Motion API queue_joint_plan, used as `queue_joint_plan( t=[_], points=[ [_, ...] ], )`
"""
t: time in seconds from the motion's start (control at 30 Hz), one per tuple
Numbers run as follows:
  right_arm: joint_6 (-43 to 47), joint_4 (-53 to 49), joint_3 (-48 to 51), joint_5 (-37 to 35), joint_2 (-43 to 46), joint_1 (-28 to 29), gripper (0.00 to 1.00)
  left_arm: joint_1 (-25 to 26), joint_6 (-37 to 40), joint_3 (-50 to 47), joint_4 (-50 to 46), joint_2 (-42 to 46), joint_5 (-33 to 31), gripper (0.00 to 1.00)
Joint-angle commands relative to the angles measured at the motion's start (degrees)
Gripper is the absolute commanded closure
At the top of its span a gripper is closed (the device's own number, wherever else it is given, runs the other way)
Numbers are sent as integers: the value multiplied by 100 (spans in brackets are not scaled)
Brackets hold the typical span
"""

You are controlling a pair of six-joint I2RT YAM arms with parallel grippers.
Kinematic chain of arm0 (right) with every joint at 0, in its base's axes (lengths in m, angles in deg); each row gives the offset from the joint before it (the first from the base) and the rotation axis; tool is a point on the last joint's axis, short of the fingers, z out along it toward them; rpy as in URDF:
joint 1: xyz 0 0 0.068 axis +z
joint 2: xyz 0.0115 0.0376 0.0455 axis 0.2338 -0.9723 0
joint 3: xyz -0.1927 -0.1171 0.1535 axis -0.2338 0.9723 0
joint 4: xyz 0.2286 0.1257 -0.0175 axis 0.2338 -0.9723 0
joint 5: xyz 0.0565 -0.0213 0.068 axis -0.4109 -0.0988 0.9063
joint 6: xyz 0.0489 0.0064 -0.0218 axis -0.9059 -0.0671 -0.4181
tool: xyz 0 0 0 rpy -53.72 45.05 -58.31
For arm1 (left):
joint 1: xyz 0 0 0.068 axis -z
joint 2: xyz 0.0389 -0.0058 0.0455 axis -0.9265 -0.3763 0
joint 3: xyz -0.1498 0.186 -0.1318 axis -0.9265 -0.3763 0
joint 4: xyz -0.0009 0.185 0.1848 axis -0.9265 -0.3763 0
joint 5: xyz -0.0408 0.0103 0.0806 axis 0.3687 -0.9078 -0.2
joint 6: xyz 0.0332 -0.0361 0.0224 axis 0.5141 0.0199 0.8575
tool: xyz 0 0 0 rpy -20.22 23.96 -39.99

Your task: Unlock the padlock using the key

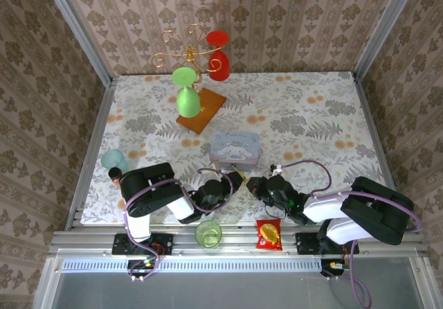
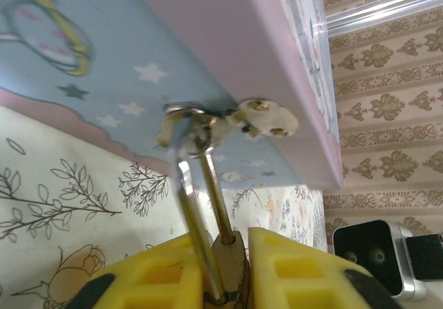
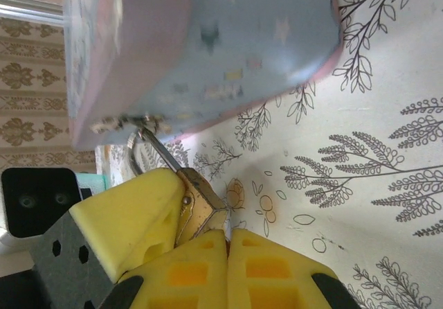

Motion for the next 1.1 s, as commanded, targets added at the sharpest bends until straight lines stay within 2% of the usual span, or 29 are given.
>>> queue_joint_plan(
  t=[0.0,0.2,0.27,0.33,0.43,0.57,0.63,0.73,0.9,1.07],
  points=[
    [404,-115,-194,124,92,65,100,-45,157,32,197,9,-26,87],
    [1066,-624,-151,173,552,58,97,-49,117,2,192,122,29,91],
    [1280,-682,-190,302,660,49,90,-47,98,18,195,153,62,92],
    [1458,-967,-220,375,836,9,76,-38,147,19,193,209,54,92],
    [1826,-2216,-370,241,1393,-146,63,-39,213,-41,187,271,14,93],
    [3138,-4219,-850,32,2169,-279,52,-30,187,-103,184,246,20,94],
    [3934,-4926,-1068,-97,2363,-287,52,-12,157,-104,180,234,37,95],
    [4767,-5372,-1220,-150,2380,-286,54,-3,154,-95,180,246,74,96],
    [5553,-5299,-1559,148,1772,-204,60,23,124,-51,176,276,118,96],
    [5955,-4779,-1795,-25,1144,-10,61,50,124,-50,170,307,104,96]
  ],
)
